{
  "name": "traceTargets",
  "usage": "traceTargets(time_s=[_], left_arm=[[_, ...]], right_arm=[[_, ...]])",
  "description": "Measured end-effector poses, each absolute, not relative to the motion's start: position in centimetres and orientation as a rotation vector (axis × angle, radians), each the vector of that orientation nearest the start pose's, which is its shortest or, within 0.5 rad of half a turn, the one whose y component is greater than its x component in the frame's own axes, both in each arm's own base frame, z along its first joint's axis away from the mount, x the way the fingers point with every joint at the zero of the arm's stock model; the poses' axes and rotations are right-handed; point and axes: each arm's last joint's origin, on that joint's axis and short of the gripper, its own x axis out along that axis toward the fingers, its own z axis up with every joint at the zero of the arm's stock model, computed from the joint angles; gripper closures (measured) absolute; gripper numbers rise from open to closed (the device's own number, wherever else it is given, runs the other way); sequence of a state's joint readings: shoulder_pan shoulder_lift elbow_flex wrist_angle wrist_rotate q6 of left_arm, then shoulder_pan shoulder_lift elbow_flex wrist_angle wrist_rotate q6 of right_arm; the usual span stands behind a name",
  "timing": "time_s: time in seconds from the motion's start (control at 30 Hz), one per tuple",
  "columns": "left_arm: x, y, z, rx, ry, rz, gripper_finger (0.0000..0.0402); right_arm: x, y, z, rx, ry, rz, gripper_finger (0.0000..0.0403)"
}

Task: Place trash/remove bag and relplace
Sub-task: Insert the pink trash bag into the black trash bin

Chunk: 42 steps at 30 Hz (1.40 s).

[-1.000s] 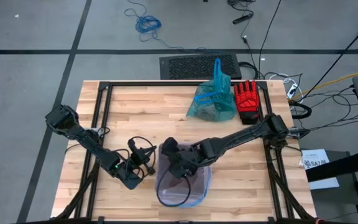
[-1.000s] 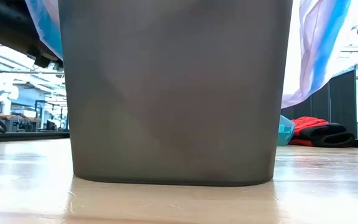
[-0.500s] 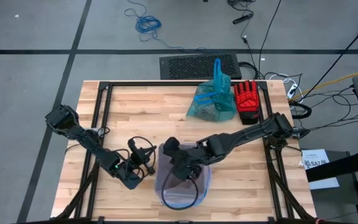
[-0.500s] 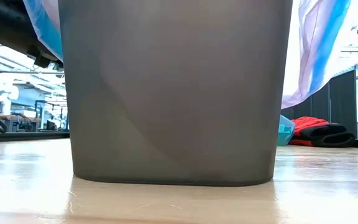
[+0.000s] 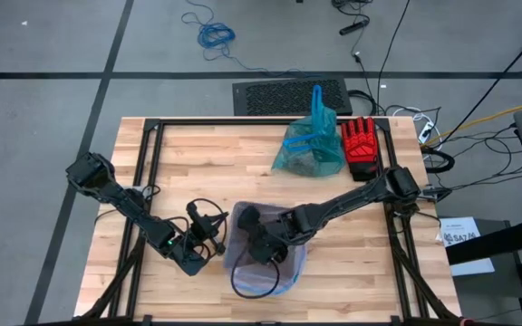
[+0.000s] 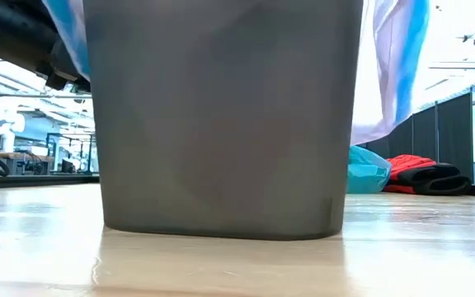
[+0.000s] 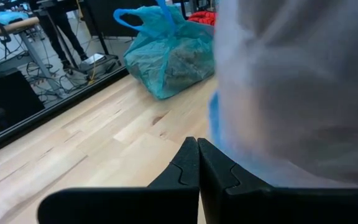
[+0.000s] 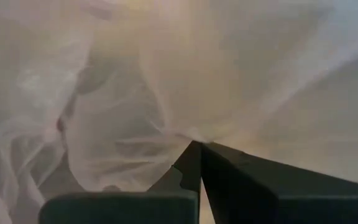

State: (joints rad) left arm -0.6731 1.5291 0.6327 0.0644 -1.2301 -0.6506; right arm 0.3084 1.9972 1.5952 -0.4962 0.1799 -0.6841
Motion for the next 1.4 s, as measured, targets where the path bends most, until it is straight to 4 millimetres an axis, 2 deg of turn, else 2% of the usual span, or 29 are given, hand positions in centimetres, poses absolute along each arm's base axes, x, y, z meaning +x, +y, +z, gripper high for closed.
traceTargets(time_s=[0.1,0.2,0.37,0.5,0.6,0.67,0.8,1.13,1.4], left_arm=[[22.1,-14.1,15.6,0.063,0.29,0.639,0.0402],[22.1,-14.1,15.6,0.062,0.29,0.64,0.0402],[22.1,-14.1,15.6,0.062,0.289,0.639,0.0402],[22.1,-14.1,15.6,0.062,0.29,0.639,0.0402],[22.1,-14.1,15.6,0.063,0.29,0.639,0.0402],[22.1,-14.1,15.6,0.063,0.291,0.639,0.0402],[22.1,-14.1,15.6,0.063,0.291,0.639,0.0402],[22.1,-14.1,15.6,0.064,0.292,0.638,0.0402],[22.1,-14.2,15.6,0.067,0.294,0.637,0.0402]], right_arm=[[41.8,12.8,22.1,-0.856,0.8,0.413,0.0403],[41.7,13.1,22.3,-0.895,0.789,0.386,0.0403],[41.8,13.9,24.7,-1.0,0.737,0.317,0.0403],[41.7,14.4,26.9,-1.027,0.726,0.327,0.0403],[41.5,14.7,28.6,-0.939,0.704,0.425,0.0403],[41.5,14.7,28.9,-0.836,0.683,0.514,0.0403],[41.9,14.5,27.8,-0.766,0.709,0.562,0.0403],[44.0,15.1,21.2,-0.721,0.853,0.661,0.0403],[44.3,14.3,20.6,-0.636,0.889,0.651,0.0403]])
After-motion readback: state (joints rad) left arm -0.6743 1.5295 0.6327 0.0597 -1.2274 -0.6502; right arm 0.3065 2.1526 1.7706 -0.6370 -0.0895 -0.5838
